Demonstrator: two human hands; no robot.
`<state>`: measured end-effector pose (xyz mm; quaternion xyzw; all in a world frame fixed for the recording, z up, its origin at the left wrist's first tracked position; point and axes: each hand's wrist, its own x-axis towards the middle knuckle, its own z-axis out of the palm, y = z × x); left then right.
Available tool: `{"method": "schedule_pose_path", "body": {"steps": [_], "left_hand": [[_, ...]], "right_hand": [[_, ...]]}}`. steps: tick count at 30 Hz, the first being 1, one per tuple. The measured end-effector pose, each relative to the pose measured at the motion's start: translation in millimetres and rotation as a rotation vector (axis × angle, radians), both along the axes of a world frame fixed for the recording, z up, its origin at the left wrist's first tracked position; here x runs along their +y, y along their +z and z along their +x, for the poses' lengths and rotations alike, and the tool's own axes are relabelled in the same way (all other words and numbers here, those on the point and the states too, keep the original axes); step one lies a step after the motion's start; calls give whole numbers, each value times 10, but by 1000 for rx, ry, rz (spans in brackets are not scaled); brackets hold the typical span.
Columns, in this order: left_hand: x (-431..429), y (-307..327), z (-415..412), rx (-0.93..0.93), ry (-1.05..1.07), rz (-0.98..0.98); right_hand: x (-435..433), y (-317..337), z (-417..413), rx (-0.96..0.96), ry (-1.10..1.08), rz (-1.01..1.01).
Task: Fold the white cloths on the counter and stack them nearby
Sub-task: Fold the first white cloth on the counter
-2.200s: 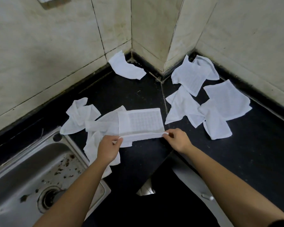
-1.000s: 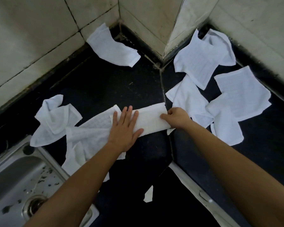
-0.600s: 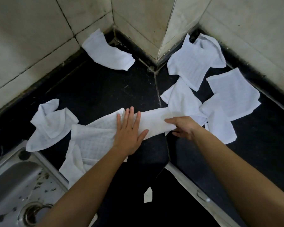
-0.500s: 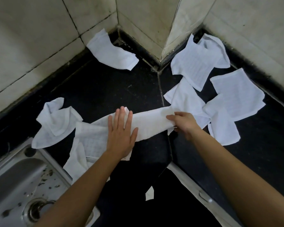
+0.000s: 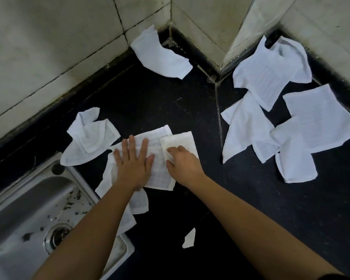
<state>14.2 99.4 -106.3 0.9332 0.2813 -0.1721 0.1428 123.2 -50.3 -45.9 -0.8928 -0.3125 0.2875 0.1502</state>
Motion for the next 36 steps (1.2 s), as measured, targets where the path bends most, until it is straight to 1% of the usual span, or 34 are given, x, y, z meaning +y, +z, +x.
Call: {"method": "schedule_pose_path", "body": {"steps": [5,8,11,12,14,16,18,19,21,23,24,26,28,29,31,36], "left_hand": [[10,-6,1,-2,5,-21],[20,4,3,-1,2,-23],[13,-8,-5,-5,-3,-27],[16,-12,-1,-8,-5,-27],[21,-8,2,-10,-12,-25],[14,26,-12,-13,-27,-20],[-32,90,-40,-99,-17,20],[-73,125,-40,-181,-5,59],[-195,192,64,-357,-19,125],[-346,238,282,-447,-139,125],[-407,240,375,-432,-231,122],[-448,181,449,-308,-375,120],[-407,60,365,-167,-400,130],[-382,9,304,-136,-389,134],[-362,-56,242,-142,-370,138],[-367,-66,280,-143,-369,122]], "right_hand": [[-26,10,-27,-59,-53,76],[-3,30,-96,4,-19,88],[-24,0,-136,63,130,47],[-47,2,-113,88,126,70],[-137,32,-50,126,29,168],[-272,45,37,56,-91,249],[-421,22,134,-66,-142,227],[-482,0,186,-143,-129,182],[-528,-52,279,-296,-32,92],[-492,-121,353,-359,123,36],[-469,-161,385,-364,199,-8],[-482,-270,472,-372,306,-131],[-566,-355,553,-380,308,-240],[-612,-377,575,-370,283,-263],[-659,-416,594,-351,258,-267],[-634,-435,624,-300,280,-280]]}}
